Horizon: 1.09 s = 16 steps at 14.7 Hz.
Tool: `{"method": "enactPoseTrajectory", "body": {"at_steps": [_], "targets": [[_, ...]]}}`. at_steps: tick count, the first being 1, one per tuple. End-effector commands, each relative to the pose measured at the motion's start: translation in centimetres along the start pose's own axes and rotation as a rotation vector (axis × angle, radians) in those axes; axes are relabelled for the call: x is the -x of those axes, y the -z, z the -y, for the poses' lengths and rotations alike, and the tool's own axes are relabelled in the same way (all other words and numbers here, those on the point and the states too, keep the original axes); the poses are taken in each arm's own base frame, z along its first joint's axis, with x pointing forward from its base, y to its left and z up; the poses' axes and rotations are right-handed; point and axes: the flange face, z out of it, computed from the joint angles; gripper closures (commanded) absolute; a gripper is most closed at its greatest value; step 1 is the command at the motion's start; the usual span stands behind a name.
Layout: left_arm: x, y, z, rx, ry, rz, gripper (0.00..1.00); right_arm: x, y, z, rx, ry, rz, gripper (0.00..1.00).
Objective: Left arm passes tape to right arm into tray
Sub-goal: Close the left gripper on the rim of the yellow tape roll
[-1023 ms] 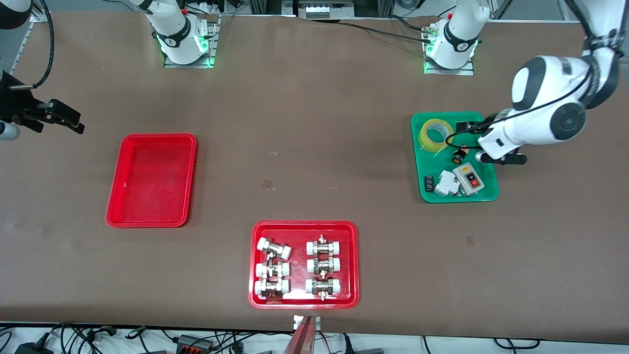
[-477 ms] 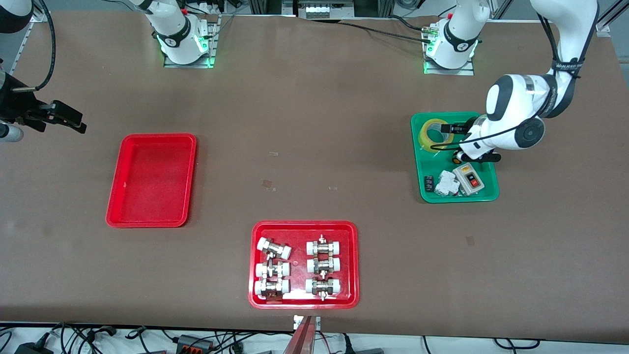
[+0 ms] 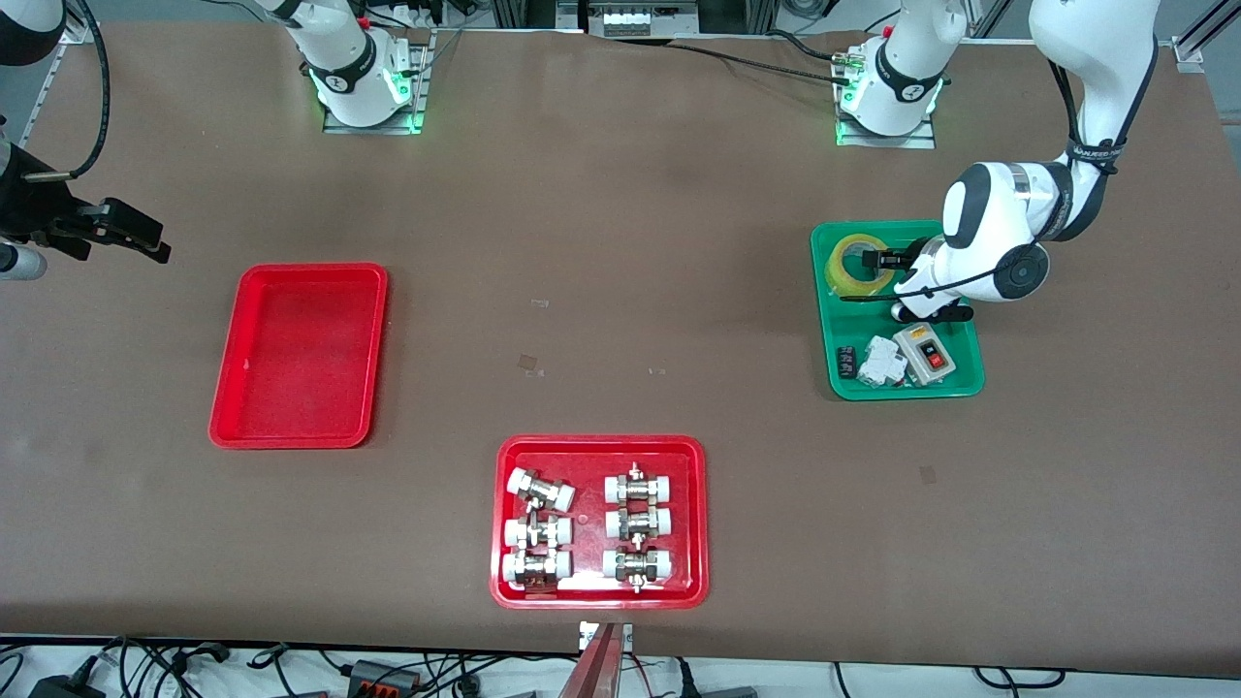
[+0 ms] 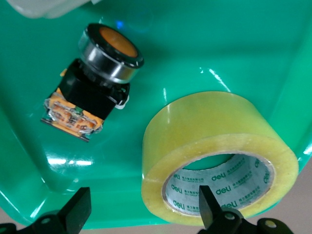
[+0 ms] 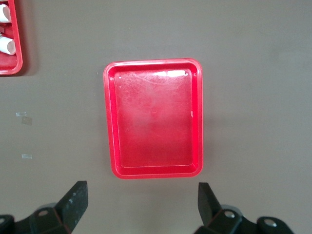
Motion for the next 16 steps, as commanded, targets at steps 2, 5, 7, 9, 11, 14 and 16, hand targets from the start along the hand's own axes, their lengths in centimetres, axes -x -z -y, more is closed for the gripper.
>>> {"method": "enactPoseTrajectory", "body": {"at_steps": [2,5,7,9,11,14,16], "targets": [[0.2,0.0,0.2,0.020,-0.008,-0.007,0.45,0.0,0.1,-0.2,0.004,0.001,0.000,0.00],[0.2,0.0,0.0,0.038,0.003,-0.002,0.71,-0.1,0.1,-0.2,0.004,-0.001,-0.001,0.00],[0.3,0.0,0.0,0.042,0.004,-0.001,0.78,-0.2,-0.2,-0.3,0.003,-0.002,0.003,0.00],[0.2,0.1,0.0,0.043,0.004,-0.002,0.84,-0.2,-0.3,-0.4,0.002,-0.004,0.005,0.00],[0.2,0.3,-0.1,0.044,0.003,-0.005,0.88,-0.2,-0.3,-0.4,0.002,-0.004,0.005,0.00],[-0.4,3.6,-0.7,0.047,-0.012,-0.007,0.88,-0.2,-0.3,-0.4,0.002,-0.004,0.005,0.00],[-1.1,8.5,-1.6,0.055,-0.032,0.017,0.88,-0.2,-0.3,-0.4,0.002,-0.004,0.005,0.00]]}}
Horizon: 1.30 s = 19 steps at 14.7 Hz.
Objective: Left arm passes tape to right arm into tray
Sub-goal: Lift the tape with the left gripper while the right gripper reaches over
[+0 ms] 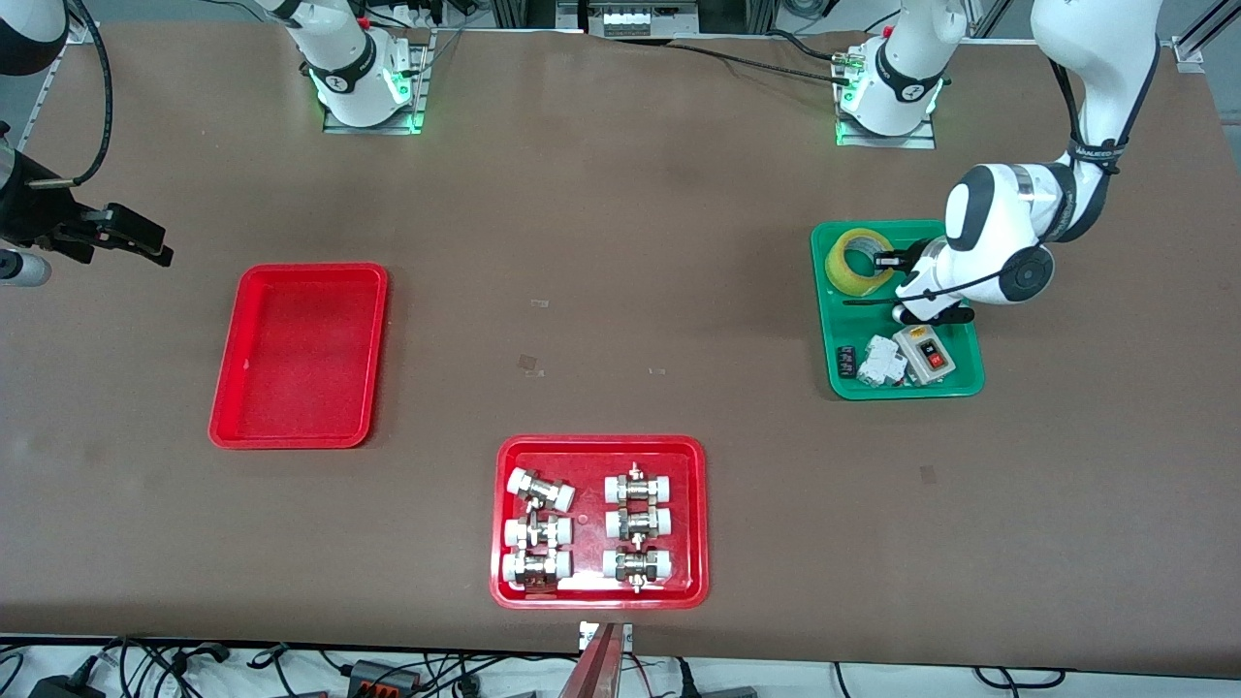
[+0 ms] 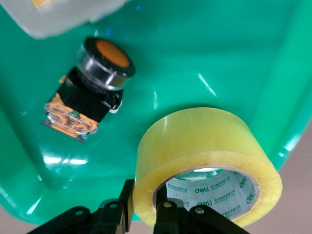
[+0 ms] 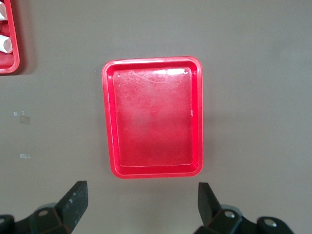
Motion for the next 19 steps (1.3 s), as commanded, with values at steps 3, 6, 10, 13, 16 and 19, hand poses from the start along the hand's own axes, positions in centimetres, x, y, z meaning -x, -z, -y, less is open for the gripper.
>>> {"method": "enactPoseTrajectory", "body": {"at_steps": [3,6,10,13,16,19], "targets": [[-0.2,13.8,-3.5,0.022,-0.083,0.022,0.92,0.0,0.4,-0.3,0.004,-0.001,-0.014,0.00],[1.8,19.6,-8.2,0.022,-0.139,0.041,0.93,-0.4,0.4,-0.5,0.007,0.000,-0.035,0.00],[6.5,26.2,-15.7,0.155,-0.229,0.066,0.93,-0.8,0.0,-0.8,0.006,-0.011,-0.040,0.00],[9.5,29.7,-20.1,0.302,-0.308,0.064,0.93,-1.2,-0.4,0.1,-0.009,0.000,-0.040,0.00],[11.8,30.4,-25.4,0.384,-0.319,0.074,0.93,-2.3,-3.4,1.4,-0.011,0.027,0.021,0.00],[12.3,29.9,-29.3,0.413,-0.232,0.035,0.94,-2.1,-3.7,4.1,-0.037,0.053,0.042,0.00]]}}
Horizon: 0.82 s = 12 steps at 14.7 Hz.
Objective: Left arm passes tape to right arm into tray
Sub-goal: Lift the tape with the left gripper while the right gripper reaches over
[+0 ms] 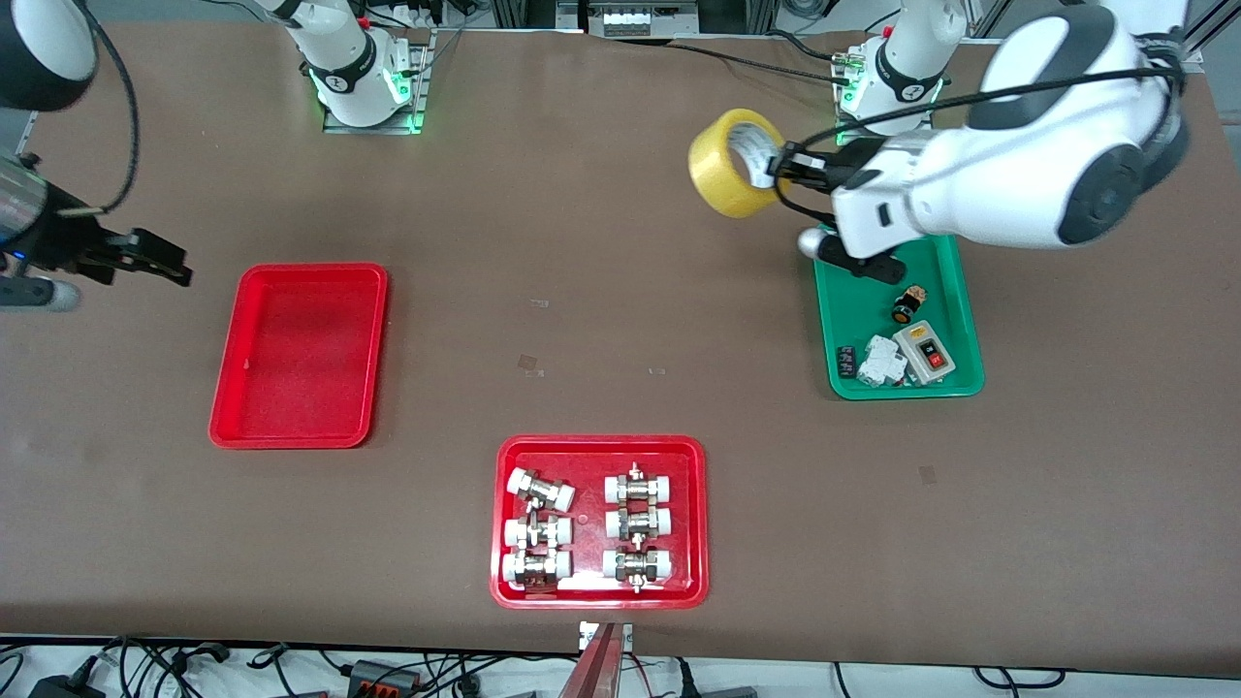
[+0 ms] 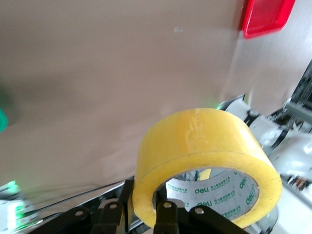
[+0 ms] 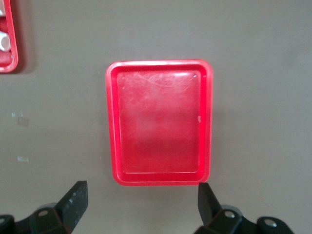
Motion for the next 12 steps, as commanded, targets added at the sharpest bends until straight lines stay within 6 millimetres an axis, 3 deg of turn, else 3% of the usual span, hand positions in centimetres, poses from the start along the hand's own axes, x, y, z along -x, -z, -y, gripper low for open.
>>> {"method": "enactPoseTrajectory", "body": {"at_steps": [1,3,5,8,10,12], "targets": [[-0.5,-0.8,-2.2,0.049,0.042,0.001,0.95,-0.1,-0.2,2.0,-0.075,0.010,0.017,0.00],[-0.7,-0.2,-2.3,0.128,0.053,0.014,0.95,-0.7,-2.0,5.6,-0.092,0.074,0.050,0.00],[-1.6,-0.4,-2.7,0.155,0.062,-0.036,0.95,-0.7,-2.3,9.1,-0.111,0.125,0.047,0.00],[-1.8,-1.8,-5.1,0.164,0.106,-0.069,0.95,-0.9,-2.3,13.3,-0.370,0.098,0.061,0.00],[-1.9,-1.9,-5.0,0.163,0.115,-0.070,0.95,-1.1,-2.1,17.3,-0.500,0.124,0.076,0.00],[-1.9,-1.8,-5.0,0.165,0.115,-0.072,0.95,-1.7,-0.6,21.4,-0.621,0.145,0.074,0.00]]}}
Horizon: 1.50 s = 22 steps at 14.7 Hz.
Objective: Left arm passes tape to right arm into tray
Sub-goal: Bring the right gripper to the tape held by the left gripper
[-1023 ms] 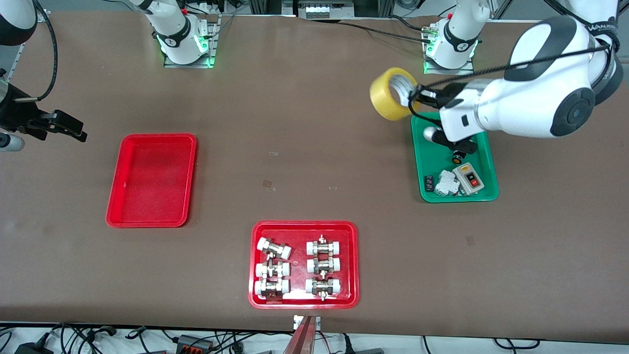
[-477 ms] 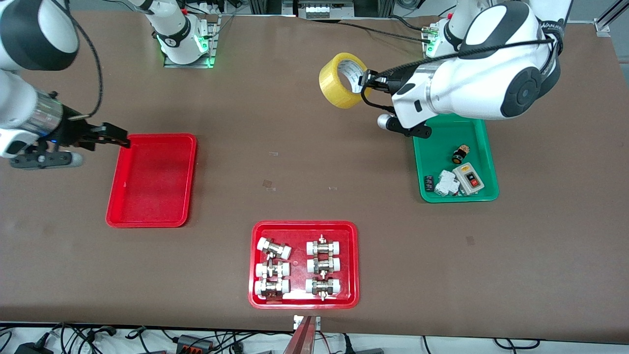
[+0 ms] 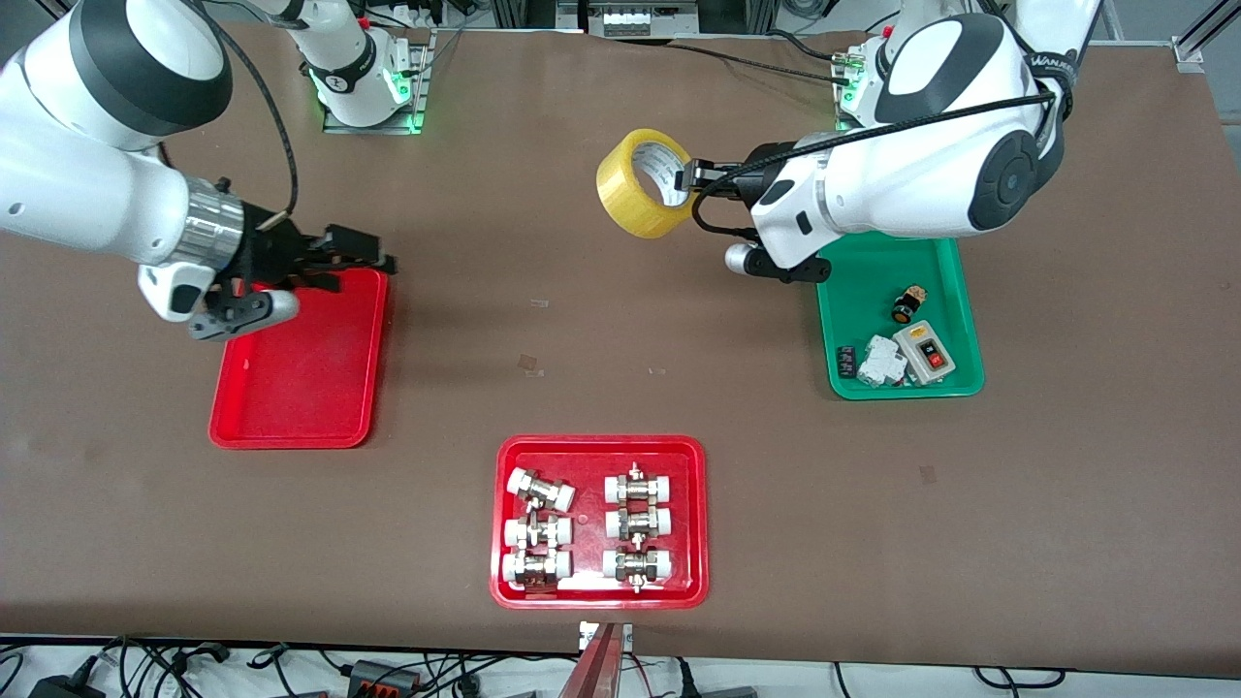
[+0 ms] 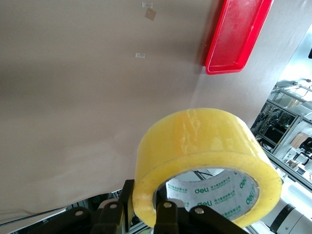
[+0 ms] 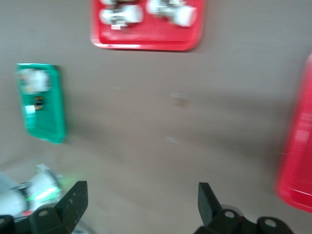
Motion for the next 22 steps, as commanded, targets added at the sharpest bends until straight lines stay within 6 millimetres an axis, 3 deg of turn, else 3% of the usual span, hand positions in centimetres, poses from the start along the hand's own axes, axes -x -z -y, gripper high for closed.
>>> {"method": "enactPoseTrajectory", "body": {"at_steps": [1,4,6,9,12,22], "targets": [[0.1,0.8,-0.7,0.029,0.005,-0.002,0.95,-1.8,-0.4,5.1,-0.129,0.054,-0.008,0.00],[0.2,0.9,-0.7,0.027,0.003,-0.004,0.95,-1.0,-1.5,10.5,-0.252,0.099,0.015,0.00],[0.2,0.9,-0.6,0.025,0.002,-0.004,0.95,-0.9,-1.4,13.0,-0.304,0.108,-0.026,0.00],[0.1,1.1,-0.5,0.025,0.001,-0.007,0.95,0.1,-4.1,17.5,-0.309,0.090,-0.046,0.00],[0.1,1.0,-0.5,0.023,-0.001,-0.007,0.95,0.7,-5.4,19.6,-0.315,0.009,-0.050,0.00],[0.0,1.1,-0.2,0.020,-0.003,-0.005,0.95,2.4,-7.7,22.1,-0.305,0.046,0.003,0.00]]}}
